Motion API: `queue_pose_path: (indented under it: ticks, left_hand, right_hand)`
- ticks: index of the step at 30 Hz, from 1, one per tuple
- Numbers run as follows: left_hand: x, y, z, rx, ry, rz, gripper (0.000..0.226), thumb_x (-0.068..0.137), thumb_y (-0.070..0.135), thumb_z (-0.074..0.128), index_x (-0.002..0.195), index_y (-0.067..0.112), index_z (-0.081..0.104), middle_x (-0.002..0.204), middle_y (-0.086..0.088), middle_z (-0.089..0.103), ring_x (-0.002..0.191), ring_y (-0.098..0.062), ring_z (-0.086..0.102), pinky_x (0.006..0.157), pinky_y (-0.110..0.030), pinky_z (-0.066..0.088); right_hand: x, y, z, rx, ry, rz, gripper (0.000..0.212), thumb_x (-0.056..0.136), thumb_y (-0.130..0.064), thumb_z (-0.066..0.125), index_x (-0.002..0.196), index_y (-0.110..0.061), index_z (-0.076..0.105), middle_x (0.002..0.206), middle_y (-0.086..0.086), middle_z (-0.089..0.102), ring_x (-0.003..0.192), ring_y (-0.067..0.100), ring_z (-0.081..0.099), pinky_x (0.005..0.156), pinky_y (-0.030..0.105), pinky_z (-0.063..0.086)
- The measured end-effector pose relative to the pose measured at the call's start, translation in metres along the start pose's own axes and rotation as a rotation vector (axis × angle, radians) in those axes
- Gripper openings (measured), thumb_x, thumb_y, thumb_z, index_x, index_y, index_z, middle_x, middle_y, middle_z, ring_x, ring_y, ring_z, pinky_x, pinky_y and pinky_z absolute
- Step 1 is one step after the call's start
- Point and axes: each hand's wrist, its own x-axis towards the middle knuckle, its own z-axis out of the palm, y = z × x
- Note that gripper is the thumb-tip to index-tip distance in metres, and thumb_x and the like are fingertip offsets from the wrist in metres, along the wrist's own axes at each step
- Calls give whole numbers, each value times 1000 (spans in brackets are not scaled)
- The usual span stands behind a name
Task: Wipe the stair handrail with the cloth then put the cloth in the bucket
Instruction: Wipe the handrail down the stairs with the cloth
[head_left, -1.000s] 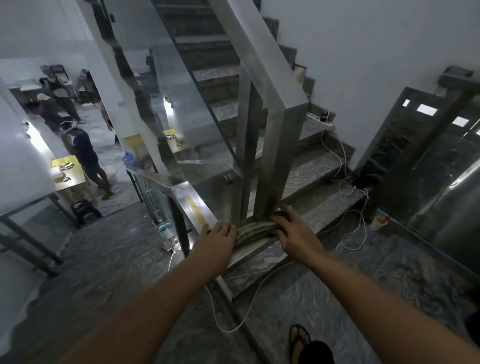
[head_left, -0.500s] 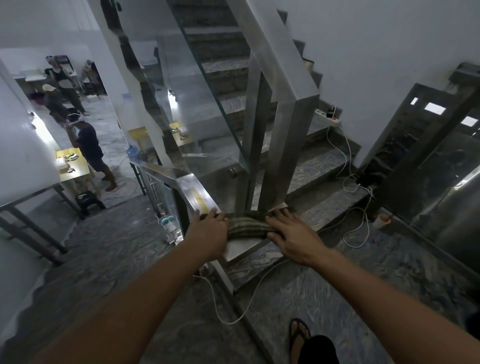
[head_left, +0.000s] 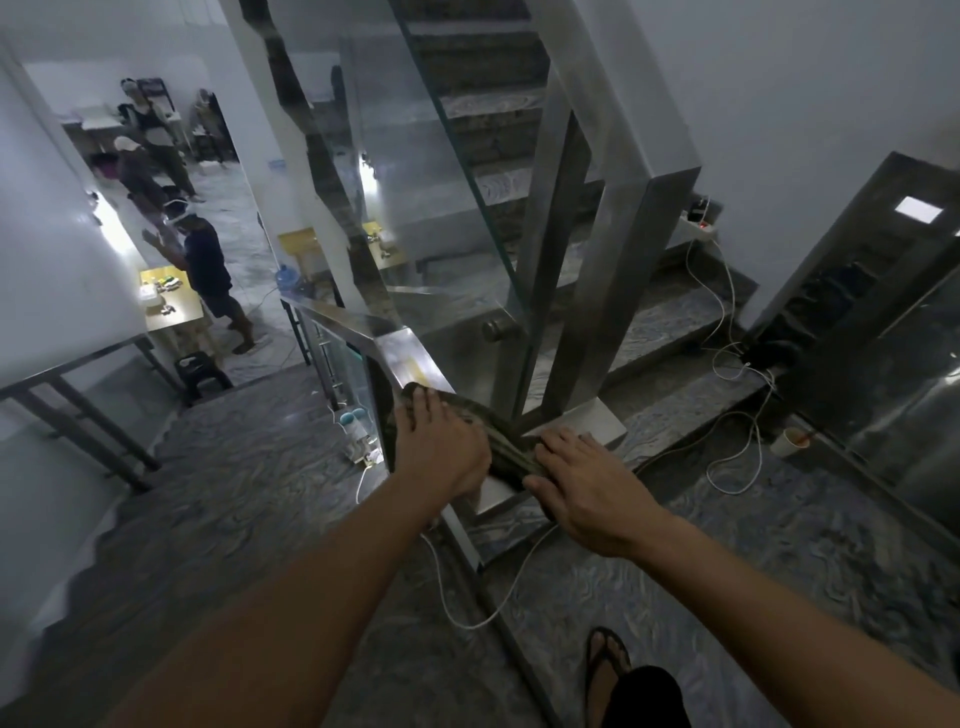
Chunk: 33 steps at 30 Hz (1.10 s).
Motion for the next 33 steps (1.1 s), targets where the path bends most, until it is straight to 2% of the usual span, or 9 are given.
queue_pose_path:
  ticks: [4,8,10,12,15,22,25,29,33]
  left_hand:
    - [22,-22,-3,74,26,-24,66,95,46,14,149,7,16,160,-16,0,147,-33,-14,113,-65,-8]
    - [39,-34,-5,62,-15,5,66,94,46,19,151,13,7,160,-13,-9,146,-31,-18,113,-63,-10]
    - [47,-38,-4,57,-24,36,66,94,45,20,151,15,4,160,-11,-11,146,-29,-18,113,-63,-10]
    - [53,-44,-4,53,-23,72,65,94,45,19,151,17,2,161,-8,-11,147,-27,-18,113,-62,-11]
    - [63,-53,-5,42,-5,118,64,95,46,18,151,20,1,161,-7,-10,147,-24,-17,113,-59,-12]
    - [94,-70,-15,60,15,169,63,95,45,20,151,22,3,162,-3,-5,148,-19,-11,118,-54,-8]
    - [106,-77,-16,58,36,179,62,96,47,17,151,21,4,162,-3,-5,149,-20,-9,117,-54,-7]
    - [122,-83,-16,8,72,164,62,97,48,16,151,19,7,162,-4,-3,149,-21,-7,117,-52,-6]
    - [135,-89,-18,-23,94,153,59,98,44,20,150,18,12,161,-6,6,149,-23,1,118,-53,0]
  right_hand:
    - [6,-13,9,2,-63,-84,60,97,-46,20,150,-21,9,160,8,7,148,23,4,119,36,6]
    - [13,-31,27,0,37,-140,56,100,-37,23,149,-12,12,159,9,8,147,25,-3,120,44,4]
    - [17,-44,30,31,29,-97,62,99,-43,15,148,-6,16,157,16,13,147,30,7,118,47,5]
    - [21,-57,33,0,40,-43,68,97,-46,6,145,-1,26,151,24,29,141,35,28,114,48,15]
    - [30,-71,44,-79,79,36,56,96,-39,31,137,-2,41,136,24,52,125,35,52,104,45,35]
    - [68,-83,42,-96,146,89,64,77,-42,68,128,-6,54,123,16,65,110,31,64,91,39,52]
    - [84,-85,40,-62,154,88,62,81,-39,63,131,-5,51,128,18,62,114,34,62,94,41,49]
    - [101,-87,34,8,117,57,64,92,-35,49,144,-3,30,147,23,40,134,40,39,110,45,32]
    - [114,-89,29,51,83,43,67,96,-37,43,148,-4,17,155,21,25,143,38,23,117,42,19]
